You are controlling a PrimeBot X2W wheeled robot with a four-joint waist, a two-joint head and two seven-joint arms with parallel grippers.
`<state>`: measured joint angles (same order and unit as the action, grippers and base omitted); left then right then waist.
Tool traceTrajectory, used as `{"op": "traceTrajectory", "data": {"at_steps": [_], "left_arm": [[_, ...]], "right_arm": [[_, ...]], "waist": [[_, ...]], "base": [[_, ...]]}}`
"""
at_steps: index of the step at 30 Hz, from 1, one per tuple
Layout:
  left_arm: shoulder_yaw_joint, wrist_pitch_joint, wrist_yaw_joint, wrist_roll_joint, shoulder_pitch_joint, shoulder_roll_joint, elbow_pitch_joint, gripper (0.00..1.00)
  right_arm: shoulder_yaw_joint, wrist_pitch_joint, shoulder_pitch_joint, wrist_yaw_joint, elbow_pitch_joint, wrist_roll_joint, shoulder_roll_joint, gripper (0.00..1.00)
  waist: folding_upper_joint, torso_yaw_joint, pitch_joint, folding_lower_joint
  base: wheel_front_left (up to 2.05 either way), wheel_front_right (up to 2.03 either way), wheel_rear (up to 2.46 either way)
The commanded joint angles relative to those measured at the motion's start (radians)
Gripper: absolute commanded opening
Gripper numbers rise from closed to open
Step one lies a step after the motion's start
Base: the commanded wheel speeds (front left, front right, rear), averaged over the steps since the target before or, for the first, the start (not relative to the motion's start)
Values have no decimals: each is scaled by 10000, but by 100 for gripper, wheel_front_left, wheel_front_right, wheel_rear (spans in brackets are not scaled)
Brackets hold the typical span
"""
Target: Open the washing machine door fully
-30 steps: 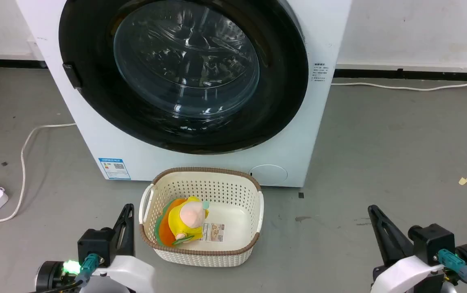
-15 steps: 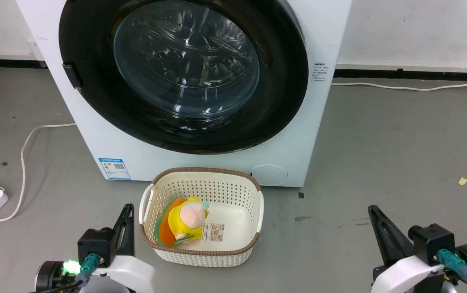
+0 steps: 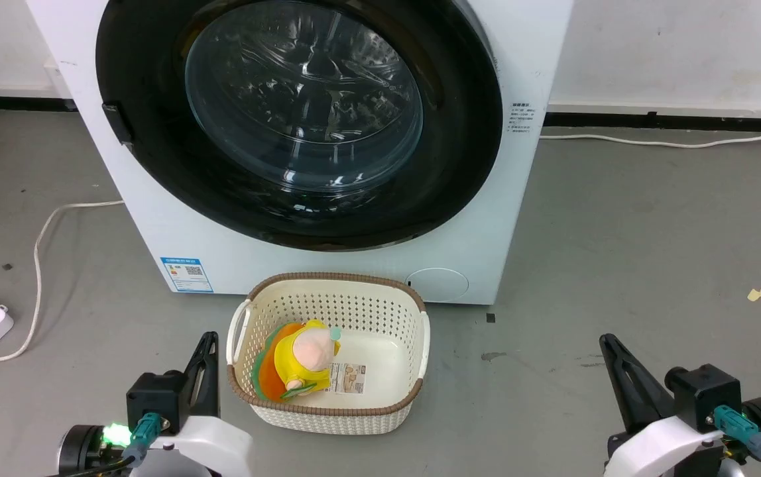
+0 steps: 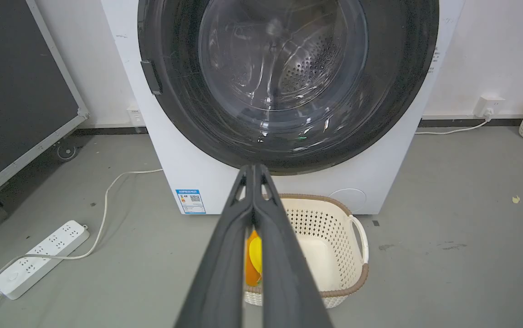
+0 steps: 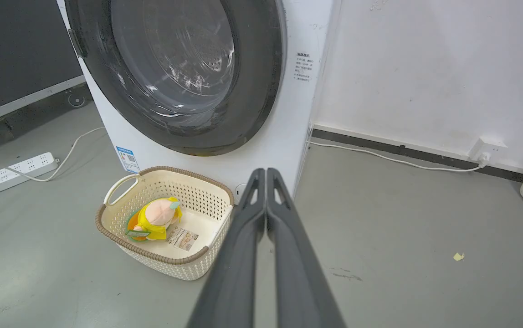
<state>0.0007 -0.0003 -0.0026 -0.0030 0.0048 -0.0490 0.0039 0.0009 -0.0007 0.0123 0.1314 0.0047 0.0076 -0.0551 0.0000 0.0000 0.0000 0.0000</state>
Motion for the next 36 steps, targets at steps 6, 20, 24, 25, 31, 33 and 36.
{"op": "traceTrajectory", "data": {"at_steps": [6, 20, 24, 25, 31, 33, 36], "left_arm": [[-7, 3, 26, 30, -48, -12, -39, 0], [-7, 3, 26, 30, -48, -12, -39, 0], [-7, 3, 26, 30, -48, -12, -39, 0], [-7, 3, 26, 30, -48, -12, -39, 0], [-7, 3, 26, 30, -48, -12, -39, 0], [-7, 3, 26, 30, -48, -12, -39, 0], [-7, 3, 26, 30, -48, -12, -39, 0]], "right_arm": [[-9, 7, -123, -7, -47, -76, 49, 0], [-9, 7, -123, -7, -47, -76, 49, 0], [-9, 7, -123, -7, -47, -76, 49, 0], [-9, 7, -123, -7, -47, -76, 49, 0], [-9, 7, -123, -7, -47, -76, 49, 0], [-9, 7, -123, -7, -47, -76, 49, 0], [-9, 7, -123, -7, -47, -76, 49, 0]], "waist": [[0, 0, 0, 0], [0, 0, 0, 0], [0, 0, 0, 0], [0, 0, 0, 0], [0, 0, 0, 0], [0, 0, 0, 0], [0, 0, 0, 0]], "base": [[0, 0, 0], [0, 0, 0], [0, 0, 0], [0, 0, 0], [0, 0, 0], [0, 0, 0], [0, 0, 0]]}}
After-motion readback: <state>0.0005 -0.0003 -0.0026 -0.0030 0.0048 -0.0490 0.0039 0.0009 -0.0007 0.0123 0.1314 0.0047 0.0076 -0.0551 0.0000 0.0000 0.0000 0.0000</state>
